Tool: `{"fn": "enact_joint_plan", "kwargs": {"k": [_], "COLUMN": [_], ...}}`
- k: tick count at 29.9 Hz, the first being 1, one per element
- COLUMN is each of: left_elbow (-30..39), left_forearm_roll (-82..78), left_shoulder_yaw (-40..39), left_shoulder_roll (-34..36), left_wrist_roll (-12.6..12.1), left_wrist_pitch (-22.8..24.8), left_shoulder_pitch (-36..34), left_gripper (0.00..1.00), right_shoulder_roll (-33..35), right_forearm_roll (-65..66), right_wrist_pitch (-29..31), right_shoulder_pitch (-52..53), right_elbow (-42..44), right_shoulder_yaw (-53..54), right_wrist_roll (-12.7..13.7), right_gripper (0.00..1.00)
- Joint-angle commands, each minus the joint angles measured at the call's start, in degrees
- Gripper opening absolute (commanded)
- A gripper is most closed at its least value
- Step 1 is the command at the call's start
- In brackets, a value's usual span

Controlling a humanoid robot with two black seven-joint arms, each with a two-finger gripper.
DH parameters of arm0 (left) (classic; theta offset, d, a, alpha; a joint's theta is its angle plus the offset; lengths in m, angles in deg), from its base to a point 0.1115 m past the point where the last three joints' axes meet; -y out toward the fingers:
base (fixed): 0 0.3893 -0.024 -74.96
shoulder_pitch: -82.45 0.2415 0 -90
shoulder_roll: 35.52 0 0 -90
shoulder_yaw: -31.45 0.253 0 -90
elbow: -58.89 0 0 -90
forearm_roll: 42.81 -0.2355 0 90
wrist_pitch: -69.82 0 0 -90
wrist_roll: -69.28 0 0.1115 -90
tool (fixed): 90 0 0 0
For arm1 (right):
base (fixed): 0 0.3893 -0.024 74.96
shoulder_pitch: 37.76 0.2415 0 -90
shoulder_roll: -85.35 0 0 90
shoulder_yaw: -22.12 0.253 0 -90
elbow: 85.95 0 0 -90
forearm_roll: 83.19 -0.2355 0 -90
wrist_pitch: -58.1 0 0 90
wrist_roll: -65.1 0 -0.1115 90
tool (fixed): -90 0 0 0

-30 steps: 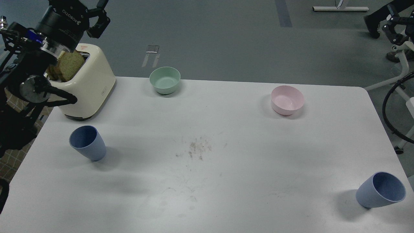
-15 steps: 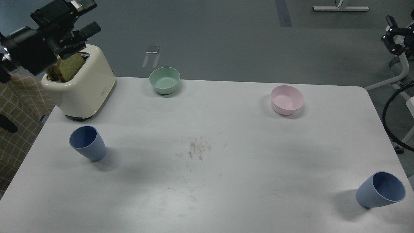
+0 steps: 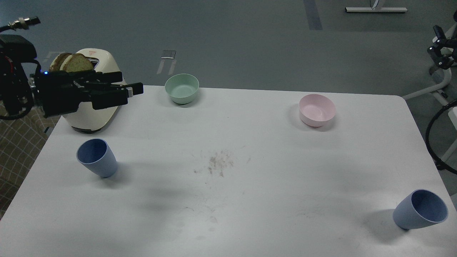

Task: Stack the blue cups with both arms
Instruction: 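Close the left gripper around the blue cup nearest the left arm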

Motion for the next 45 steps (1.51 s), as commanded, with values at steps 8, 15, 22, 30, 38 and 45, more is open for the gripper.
{"fn": "enact_joint_plan", "kwargs": {"k": [8,15,22,30,38,45], "left_elbow": [-2.8,-6.0,-11.2,-16.7,-20.1,-20.1], "left_forearm_roll": [-5.5,-5.6,-5.1,-5.1,-5.5,-5.7], "left_shoulder_yaw": [10.2,16.6,18.0,19.4,19.5,20.5], "left_shoulder_roll": [10.2,11.4,9.1,5.0,2.9,2.6], "left_wrist_roll": [1.6,1.6,1.6,1.6,1.6,1.6], "left_wrist_pitch": [-7.7,-10.7,-12.0,-12.1,-12.6,-12.7], "left_shoulder_pitch": [1.8,1.8,2.1,2.2,2.8,2.9], "left_gripper": [0.90,0.90,0.85,0.78,0.39,0.27], "right_shoulder_roll": [1.8,1.4,1.7,1.7,1.6,1.5], "right_forearm_roll": [0.0,0.0,0.0,0.0,0.0,0.0], "right_wrist_pitch": [0.0,0.0,0.0,0.0,0.0,0.0], "right_shoulder_pitch": [-1.9,-2.0,-3.0,-3.1,-3.6,-3.9], "right_elbow": [-2.2,-4.0,-4.1,-4.1,-4.1,-4.1], "right_shoulder_yaw": [0.9,0.8,0.9,0.9,0.9,0.9], "right_wrist_roll": [-0.1,-0.1,-0.1,-0.1,-0.1,-0.1], "right_gripper": [1.00,1.00,1.00,1.00,1.00,1.00]}}
